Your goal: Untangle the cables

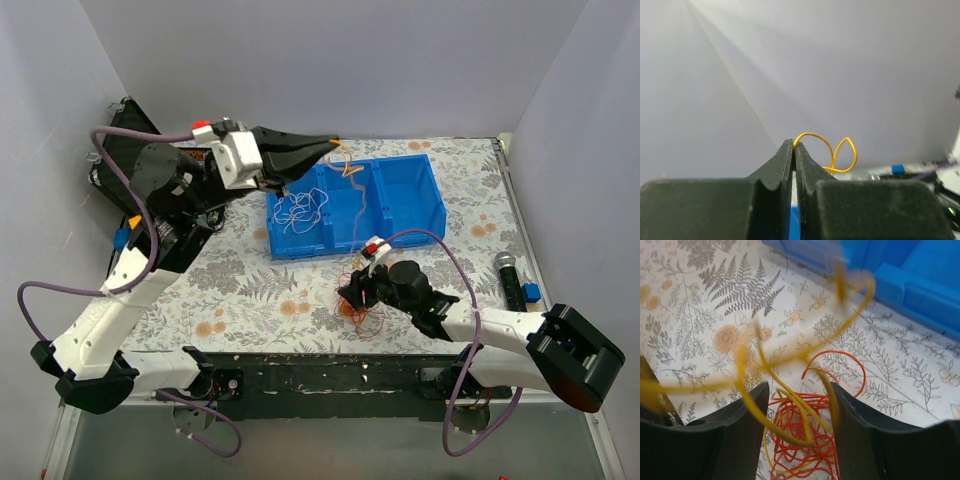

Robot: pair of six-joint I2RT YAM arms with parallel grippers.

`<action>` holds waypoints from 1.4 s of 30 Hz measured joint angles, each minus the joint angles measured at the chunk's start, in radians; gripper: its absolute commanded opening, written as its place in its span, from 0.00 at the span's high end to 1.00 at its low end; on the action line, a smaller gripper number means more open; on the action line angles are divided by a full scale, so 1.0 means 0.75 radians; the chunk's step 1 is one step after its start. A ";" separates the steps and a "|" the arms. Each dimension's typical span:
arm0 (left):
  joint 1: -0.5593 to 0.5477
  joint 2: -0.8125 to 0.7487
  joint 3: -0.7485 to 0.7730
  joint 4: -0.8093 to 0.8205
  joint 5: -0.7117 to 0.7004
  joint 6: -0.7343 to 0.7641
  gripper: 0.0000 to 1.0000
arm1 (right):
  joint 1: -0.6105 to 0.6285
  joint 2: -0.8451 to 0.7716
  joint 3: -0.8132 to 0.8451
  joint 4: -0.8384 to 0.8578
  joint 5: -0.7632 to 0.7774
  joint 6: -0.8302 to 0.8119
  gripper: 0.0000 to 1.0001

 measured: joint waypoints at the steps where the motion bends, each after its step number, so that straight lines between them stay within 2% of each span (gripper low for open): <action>1: 0.000 0.014 0.044 0.038 -0.012 -0.006 1.00 | 0.002 0.003 -0.013 0.002 -0.005 0.011 0.39; 7: 0.000 0.128 0.299 0.223 -0.067 -0.008 1.00 | 0.024 0.046 -0.091 0.006 -0.013 0.060 0.37; 17: -0.001 0.306 0.587 0.344 -0.069 0.036 1.00 | 0.063 0.124 -0.120 0.043 -0.014 0.110 0.58; 20: -0.004 0.361 0.685 0.408 -0.069 0.085 1.00 | 0.066 0.134 -0.144 0.058 -0.014 0.126 0.59; 25: -0.009 0.434 0.801 0.636 -0.072 0.262 1.00 | 0.067 0.134 -0.146 0.064 -0.014 0.129 0.60; 34: -0.015 0.672 1.123 0.965 -0.088 0.754 1.00 | 0.070 0.134 -0.146 0.060 -0.002 0.142 0.64; 37: -0.015 0.739 1.202 1.004 -0.093 0.890 1.00 | 0.074 0.135 -0.146 0.054 0.014 0.149 0.74; 41: -0.015 0.754 1.219 1.014 -0.124 1.026 1.00 | 0.075 0.147 -0.099 -0.037 0.090 0.183 0.99; 42: -0.015 0.752 1.221 1.015 -0.135 1.049 1.00 | 0.079 0.152 -0.076 -0.072 0.122 0.202 0.99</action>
